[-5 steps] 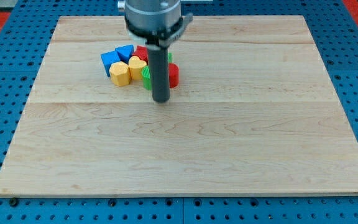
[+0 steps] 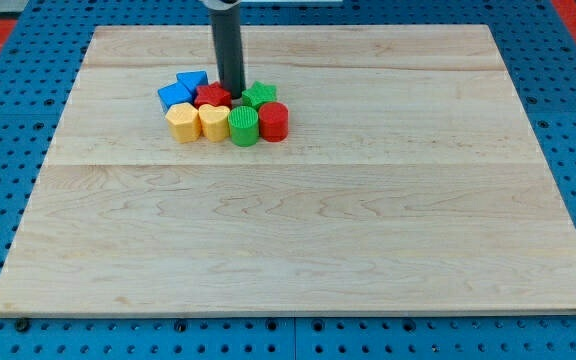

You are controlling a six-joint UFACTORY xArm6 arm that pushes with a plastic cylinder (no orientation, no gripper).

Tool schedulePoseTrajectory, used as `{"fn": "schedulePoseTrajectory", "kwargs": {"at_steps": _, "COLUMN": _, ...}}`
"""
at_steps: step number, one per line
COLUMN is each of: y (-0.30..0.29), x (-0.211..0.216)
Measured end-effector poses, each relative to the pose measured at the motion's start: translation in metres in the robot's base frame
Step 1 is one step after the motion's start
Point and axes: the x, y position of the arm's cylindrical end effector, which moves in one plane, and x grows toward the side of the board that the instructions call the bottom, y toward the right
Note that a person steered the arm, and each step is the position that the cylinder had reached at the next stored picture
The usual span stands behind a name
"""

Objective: Make a group of red and green blocks at the center of the board

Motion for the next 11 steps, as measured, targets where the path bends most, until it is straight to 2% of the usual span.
{"fn": "schedulePoseTrajectory", "kwargs": {"at_steps": 1, "y": -0.032, "x": -0.018}}
{"fn": "schedulePoseTrajectory", "kwargs": {"at_steps": 2, "y": -0.059, "x": -0.016}}
{"fn": "schedulePoseTrajectory", "kwargs": {"at_steps": 3, "y": -0.062, "x": 0.007}}
{"fn": "schedulePoseTrajectory", "kwargs": {"at_steps": 4, "y": -0.014, "x": 0.038}}
{"fn": "schedulePoseTrajectory", "kwargs": {"at_steps": 6, "y": 0.008, "x": 0.030}}
{"fn": "schedulePoseTrajectory", "kwargs": {"at_steps": 11, "y": 0.012, "x": 0.034}}
